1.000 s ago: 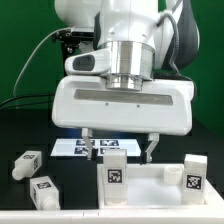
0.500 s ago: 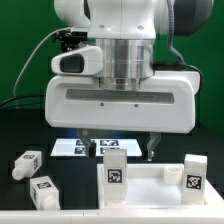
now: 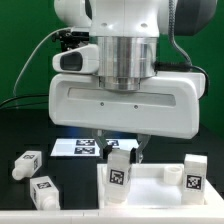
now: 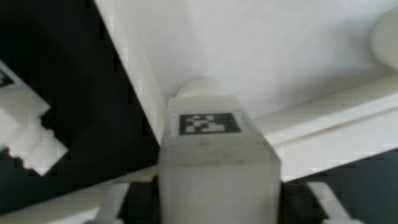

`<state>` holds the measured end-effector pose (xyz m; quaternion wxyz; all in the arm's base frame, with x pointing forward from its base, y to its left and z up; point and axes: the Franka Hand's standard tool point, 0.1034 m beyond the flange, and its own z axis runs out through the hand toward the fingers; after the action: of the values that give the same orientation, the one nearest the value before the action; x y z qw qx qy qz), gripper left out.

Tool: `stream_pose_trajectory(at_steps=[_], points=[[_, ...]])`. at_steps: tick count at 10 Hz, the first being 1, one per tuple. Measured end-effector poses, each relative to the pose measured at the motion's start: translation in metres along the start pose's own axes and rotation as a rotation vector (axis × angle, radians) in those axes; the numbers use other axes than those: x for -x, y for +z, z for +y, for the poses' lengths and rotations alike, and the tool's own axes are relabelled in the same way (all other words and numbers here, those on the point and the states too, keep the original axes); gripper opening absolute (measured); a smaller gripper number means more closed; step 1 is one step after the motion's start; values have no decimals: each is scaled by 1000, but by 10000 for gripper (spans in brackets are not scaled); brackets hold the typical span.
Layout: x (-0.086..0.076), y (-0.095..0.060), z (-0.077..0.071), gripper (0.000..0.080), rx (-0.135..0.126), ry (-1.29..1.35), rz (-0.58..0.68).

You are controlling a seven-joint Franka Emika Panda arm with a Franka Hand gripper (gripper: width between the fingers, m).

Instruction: Assemble square table

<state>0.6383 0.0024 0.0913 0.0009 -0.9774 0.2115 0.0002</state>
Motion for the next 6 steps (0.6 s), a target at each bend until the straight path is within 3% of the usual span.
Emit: stream_pose_trajectory(at_steps=[1, 4, 6], points=[[0, 0, 0, 281, 0, 66, 0], [-3, 1, 1, 282, -2, 368, 44], [-4, 2, 4, 282, -31, 675, 27]])
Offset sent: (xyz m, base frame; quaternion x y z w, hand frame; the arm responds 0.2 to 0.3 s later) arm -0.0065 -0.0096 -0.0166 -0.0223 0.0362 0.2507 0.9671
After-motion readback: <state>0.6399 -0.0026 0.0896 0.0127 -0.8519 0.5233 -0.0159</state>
